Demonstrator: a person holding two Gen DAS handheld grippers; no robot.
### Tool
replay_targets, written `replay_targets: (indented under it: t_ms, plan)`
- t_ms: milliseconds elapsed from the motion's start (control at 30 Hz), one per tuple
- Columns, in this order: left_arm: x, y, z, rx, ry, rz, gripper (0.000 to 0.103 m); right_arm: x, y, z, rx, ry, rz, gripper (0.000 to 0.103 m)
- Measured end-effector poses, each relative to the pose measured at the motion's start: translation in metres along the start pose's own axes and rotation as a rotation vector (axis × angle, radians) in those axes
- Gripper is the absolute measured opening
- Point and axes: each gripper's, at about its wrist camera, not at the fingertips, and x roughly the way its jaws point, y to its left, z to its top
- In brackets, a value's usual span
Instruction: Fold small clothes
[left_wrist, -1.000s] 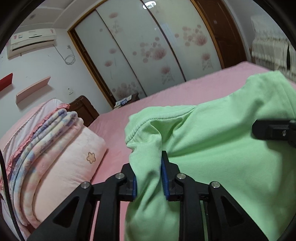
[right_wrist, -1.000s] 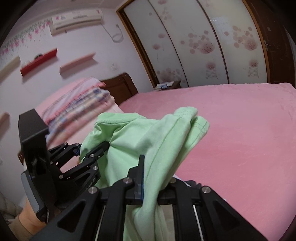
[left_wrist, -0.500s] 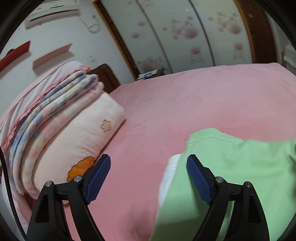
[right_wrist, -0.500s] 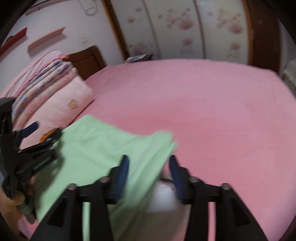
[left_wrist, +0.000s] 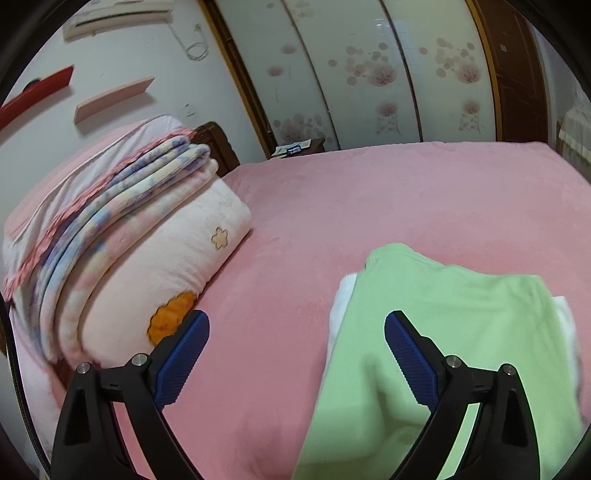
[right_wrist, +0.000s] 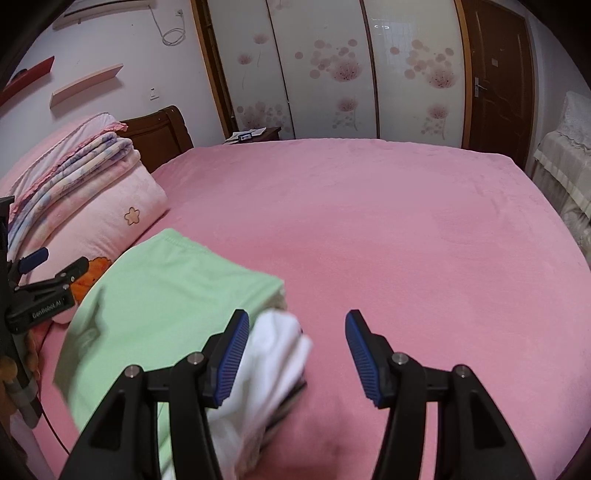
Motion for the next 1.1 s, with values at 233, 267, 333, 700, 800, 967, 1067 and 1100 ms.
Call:
replay_targets:
  t_ms: [233, 267, 333, 700, 800, 967, 1067, 1100]
  plan:
    - [-0.088, 0.010, -0.023, -0.111, 0.013, -0.099, 0.096, -0.078, -0.006, -0.034, -0.006, 0.010, -0.013, 0.055]
    - [-0.098, 0.009, -0.026, -0.118, 0.012, -0.107, 0.096, -0.088, -0.007, -0.037, -0.005, 0.003, -0.012, 0.055]
    - [-0.121, 0.007, -0.034, -0.129, 0.008, -0.123, 0.096, -0.113, -0.008, -0.045, 0.000, -0.008, -0.018, 0.055]
    - [-0.239, -0.020, -0.069, -0.186, -0.036, -0.283, 0.097, -0.210, -0.007, -0.078, -0.005, -0.043, -0.040, 0.055]
    - [-0.268, -0.034, -0.081, -0.164, -0.058, -0.328, 0.097, -0.236, -0.005, -0.093, -0.016, -0.055, -0.042, 0.055]
    - [-0.321, -0.058, -0.113, -0.157, -0.088, -0.404, 0.097, -0.273, -0.009, -0.120, -0.017, -0.069, -0.029, 0.055]
    - [-0.350, -0.068, -0.133, -0.151, -0.100, -0.404, 0.097, -0.298, -0.017, -0.139, 0.000, -0.081, -0.039, 0.055]
    - [-0.357, -0.070, -0.139, -0.149, -0.099, -0.400, 0.097, -0.306, -0.020, -0.146, 0.007, -0.086, -0.044, 0.055]
